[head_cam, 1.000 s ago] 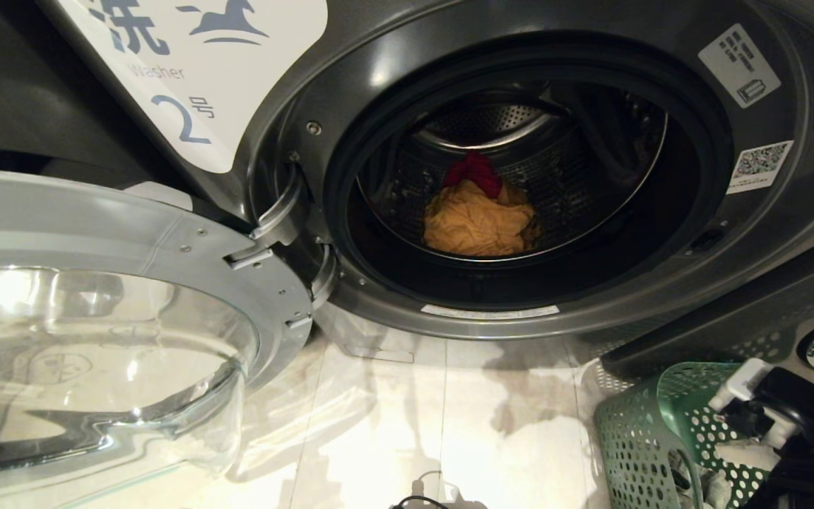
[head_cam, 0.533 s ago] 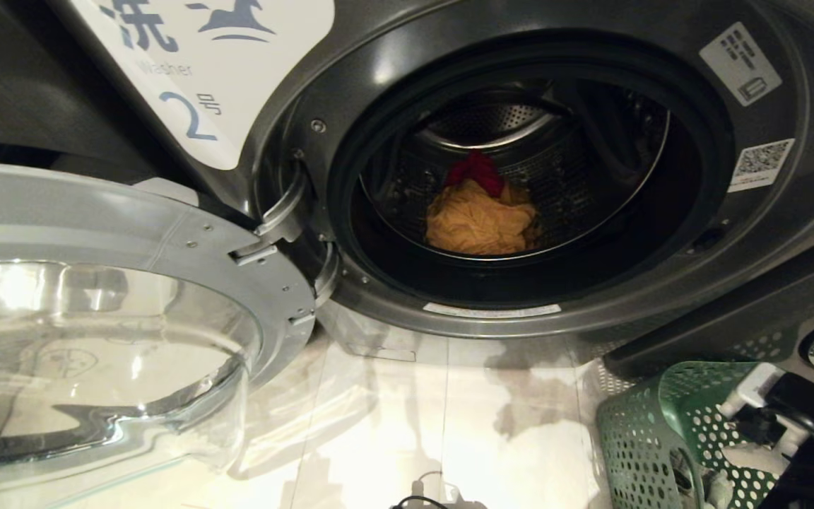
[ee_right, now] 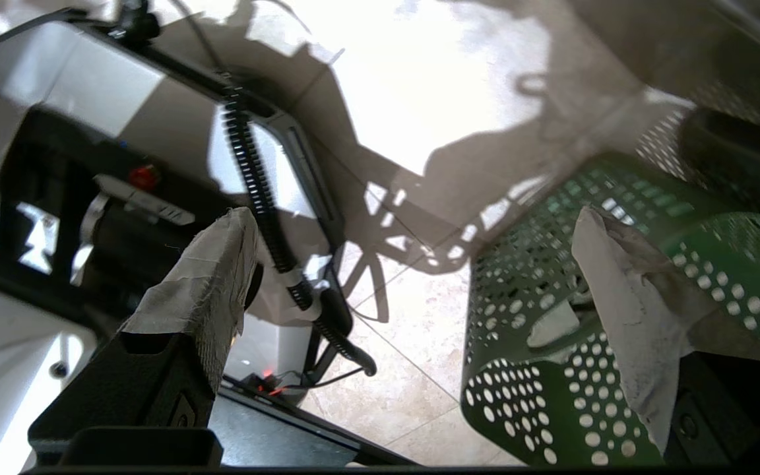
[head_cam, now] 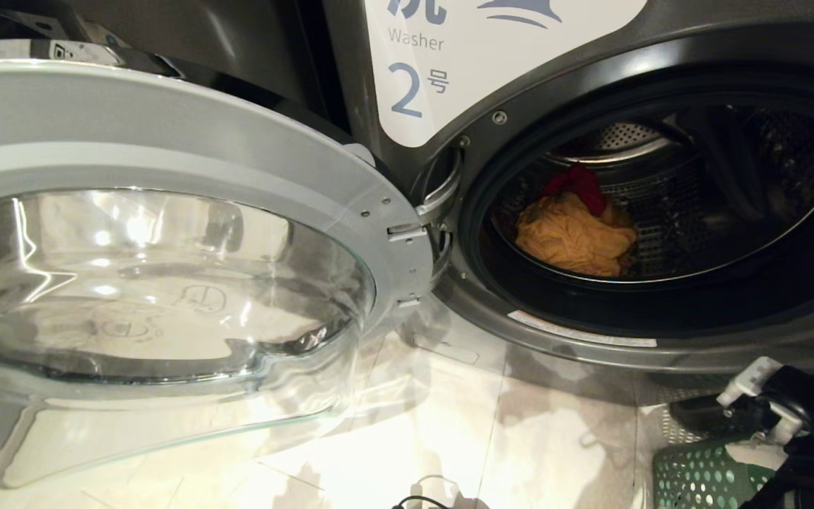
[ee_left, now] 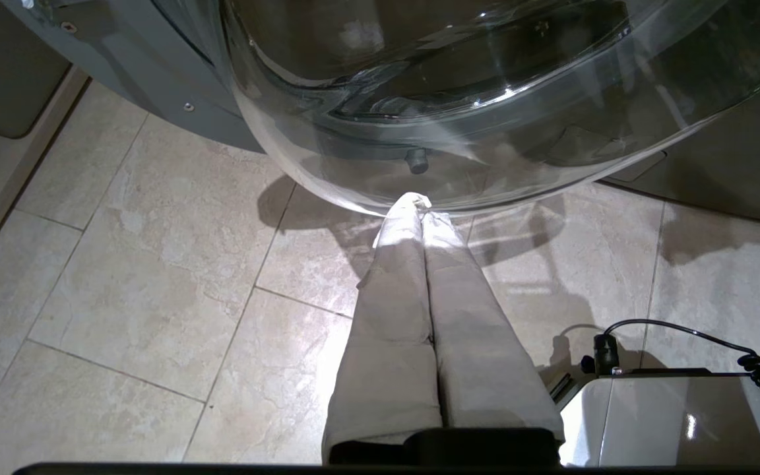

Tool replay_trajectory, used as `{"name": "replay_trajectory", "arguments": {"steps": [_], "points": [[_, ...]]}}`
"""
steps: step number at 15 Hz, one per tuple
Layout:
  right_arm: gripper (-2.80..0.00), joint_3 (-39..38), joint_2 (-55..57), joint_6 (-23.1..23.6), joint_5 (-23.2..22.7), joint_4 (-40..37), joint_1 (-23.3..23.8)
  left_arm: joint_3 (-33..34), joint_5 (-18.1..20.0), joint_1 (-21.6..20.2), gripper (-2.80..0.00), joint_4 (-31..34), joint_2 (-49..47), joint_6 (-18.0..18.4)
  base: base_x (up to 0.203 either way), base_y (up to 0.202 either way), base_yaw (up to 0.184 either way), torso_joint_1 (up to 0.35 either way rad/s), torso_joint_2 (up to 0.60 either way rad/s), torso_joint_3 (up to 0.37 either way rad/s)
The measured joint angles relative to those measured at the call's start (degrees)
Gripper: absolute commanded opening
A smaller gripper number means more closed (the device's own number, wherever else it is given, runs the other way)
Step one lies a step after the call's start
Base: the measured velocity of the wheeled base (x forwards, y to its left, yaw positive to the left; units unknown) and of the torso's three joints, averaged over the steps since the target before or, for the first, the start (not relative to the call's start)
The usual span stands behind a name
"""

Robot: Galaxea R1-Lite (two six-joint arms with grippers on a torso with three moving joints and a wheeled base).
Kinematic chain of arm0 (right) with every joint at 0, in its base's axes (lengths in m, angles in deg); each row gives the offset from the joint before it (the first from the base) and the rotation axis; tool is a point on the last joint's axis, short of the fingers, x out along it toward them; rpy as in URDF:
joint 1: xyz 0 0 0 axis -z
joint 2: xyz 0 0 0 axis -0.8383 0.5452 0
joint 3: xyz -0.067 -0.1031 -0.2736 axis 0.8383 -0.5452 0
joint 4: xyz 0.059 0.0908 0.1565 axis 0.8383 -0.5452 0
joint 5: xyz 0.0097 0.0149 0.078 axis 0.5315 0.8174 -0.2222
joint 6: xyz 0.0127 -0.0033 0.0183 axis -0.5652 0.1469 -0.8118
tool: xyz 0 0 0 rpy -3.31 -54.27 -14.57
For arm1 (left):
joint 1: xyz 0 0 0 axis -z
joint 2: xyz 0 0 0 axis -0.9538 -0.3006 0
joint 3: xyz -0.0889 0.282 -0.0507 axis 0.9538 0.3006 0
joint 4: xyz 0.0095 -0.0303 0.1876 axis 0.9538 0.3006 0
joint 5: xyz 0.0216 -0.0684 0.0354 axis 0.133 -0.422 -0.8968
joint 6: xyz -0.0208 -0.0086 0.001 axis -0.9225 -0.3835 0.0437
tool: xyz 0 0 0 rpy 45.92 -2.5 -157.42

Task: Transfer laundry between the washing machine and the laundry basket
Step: Pick a cloth and place it into the basket

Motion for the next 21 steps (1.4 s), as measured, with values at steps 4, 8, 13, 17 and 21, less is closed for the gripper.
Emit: {"name": "replay_trajectory", "arguments": {"steps": [4, 8, 13, 17, 21], "points": [[0.0, -0.32, 0.08, -0.27, 0.82, 0.03, 6.73, 0.0, 0.02, 0.02, -2.8, 0.0, 0.0, 0.0, 0.0, 0.0, 0.0, 0.0, 0.0, 0.0], [0.0, -0.85, 4.21, -1.39, 3.36, 6.57, 8.56, 0.0, 0.02, 0.02, -2.8, 0.0, 0.0, 0.0, 0.0, 0.0, 0.0, 0.0, 0.0, 0.0], [0.0, -2.45, 17.99, -4.54, 7.57, 30.8, 8.64, 0.0, 0.0, 0.0, -2.8, 0.0, 0.0, 0.0, 0.0, 0.0, 0.0, 0.0, 0.0, 0.0], [0.0, 0.21, 29.57, -4.91, 14.7, 46.13, 8.21, 0.0, 0.02, 0.0, -2.8, 0.0, 0.0, 0.0, 0.0, 0.0, 0.0, 0.0, 0.0, 0.0], [0.0, 7.39, 38.09, -5.44, 21.87, 53.69, 8.75, 0.0, 0.02, 0.0, -2.8, 0.0, 0.0, -0.01, 0.0, 0.0, 0.0, 0.0, 0.0, 0.0]]}}
